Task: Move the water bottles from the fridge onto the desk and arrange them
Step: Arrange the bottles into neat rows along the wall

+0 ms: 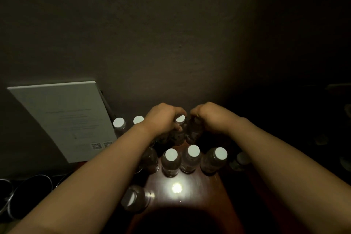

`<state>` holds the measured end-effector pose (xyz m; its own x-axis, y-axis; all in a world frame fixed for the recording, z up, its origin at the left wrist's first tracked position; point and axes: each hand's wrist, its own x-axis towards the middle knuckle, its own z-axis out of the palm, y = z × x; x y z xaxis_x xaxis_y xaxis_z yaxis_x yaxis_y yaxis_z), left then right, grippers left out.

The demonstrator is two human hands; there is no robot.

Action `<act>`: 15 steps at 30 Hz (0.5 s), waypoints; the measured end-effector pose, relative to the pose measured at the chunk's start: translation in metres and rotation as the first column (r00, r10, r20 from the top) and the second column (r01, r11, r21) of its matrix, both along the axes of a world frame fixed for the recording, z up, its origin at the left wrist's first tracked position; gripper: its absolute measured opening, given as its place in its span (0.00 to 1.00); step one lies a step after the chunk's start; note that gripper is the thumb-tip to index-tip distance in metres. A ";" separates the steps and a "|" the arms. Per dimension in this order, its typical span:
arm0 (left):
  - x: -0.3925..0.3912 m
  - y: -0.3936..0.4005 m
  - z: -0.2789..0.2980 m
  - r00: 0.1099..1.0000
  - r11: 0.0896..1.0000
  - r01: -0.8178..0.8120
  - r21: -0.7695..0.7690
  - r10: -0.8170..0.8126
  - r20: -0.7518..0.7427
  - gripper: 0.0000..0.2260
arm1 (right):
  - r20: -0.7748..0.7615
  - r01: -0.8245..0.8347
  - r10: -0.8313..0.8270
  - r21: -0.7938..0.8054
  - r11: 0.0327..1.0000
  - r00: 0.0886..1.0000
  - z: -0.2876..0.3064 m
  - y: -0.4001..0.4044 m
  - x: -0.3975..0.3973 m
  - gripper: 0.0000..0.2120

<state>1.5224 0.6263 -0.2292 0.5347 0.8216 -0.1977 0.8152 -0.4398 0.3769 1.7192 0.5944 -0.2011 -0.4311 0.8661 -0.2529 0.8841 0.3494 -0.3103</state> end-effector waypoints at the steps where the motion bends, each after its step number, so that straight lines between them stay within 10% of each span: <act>1: 0.000 0.000 0.001 1.000 1.000 0.006 0.004 -0.006 -0.018 0.23 | 0.008 0.012 -0.012 -0.002 1.000 1.000 0.000 0.000 -0.001 0.08; 9: 0.028 0.002 0.019 0.985 0.994 0.087 0.064 -0.077 -0.152 0.33 | -0.015 0.212 -0.215 -0.125 0.969 0.976 0.004 -0.006 0.020 0.46; 15: 0.053 -0.005 0.012 0.988 0.988 0.152 0.024 -0.152 -0.018 0.34 | 0.228 0.283 -0.254 -0.107 0.953 0.940 0.028 -0.028 0.059 0.27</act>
<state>1.5751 0.6214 -0.2172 0.6506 0.7359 -0.1877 0.7440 -0.5680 0.3519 1.7782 0.5668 -0.1732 -0.1118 0.8933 -0.4354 0.9891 0.0575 -0.1359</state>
